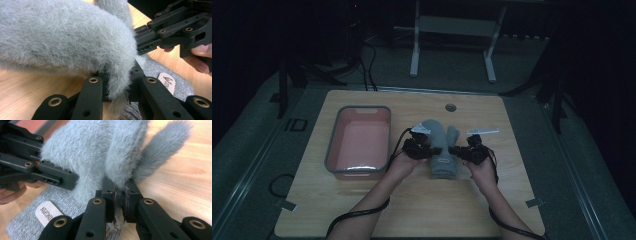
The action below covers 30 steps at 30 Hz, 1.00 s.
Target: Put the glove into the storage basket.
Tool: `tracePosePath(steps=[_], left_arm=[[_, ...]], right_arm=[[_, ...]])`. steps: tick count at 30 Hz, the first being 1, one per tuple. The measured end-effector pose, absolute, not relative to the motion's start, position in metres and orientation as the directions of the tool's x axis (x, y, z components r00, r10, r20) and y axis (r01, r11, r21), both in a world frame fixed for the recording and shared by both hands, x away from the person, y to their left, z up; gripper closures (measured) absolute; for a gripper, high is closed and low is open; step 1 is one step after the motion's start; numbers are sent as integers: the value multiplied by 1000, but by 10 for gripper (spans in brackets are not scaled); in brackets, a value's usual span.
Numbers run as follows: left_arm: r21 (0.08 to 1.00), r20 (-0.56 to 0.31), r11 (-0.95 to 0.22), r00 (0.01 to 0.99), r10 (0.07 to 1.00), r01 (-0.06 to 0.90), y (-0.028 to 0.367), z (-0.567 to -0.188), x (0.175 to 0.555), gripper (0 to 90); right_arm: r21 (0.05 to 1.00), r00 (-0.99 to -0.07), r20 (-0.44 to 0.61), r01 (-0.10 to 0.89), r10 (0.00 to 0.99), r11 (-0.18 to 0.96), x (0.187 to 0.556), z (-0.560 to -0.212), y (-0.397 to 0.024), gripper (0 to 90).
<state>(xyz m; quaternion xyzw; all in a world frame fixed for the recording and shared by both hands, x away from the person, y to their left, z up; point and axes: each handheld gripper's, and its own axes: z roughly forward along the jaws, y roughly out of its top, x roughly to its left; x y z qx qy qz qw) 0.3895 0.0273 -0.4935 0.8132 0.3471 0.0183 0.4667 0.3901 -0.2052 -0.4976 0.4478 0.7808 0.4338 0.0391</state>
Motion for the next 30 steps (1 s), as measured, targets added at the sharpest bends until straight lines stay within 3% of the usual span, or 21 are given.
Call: tracePosePath(steps=[14,30], left_arm=[[824,-253,-303,788,561,480,72,-447,381,789],[836,-188,-312,770,610,451,155,-412,374,788]], right_arm=[[765,-656,312,603,687,228,385,-447,-172,821],[785,-716,332,571,615,241,397,-416,-91,821]])
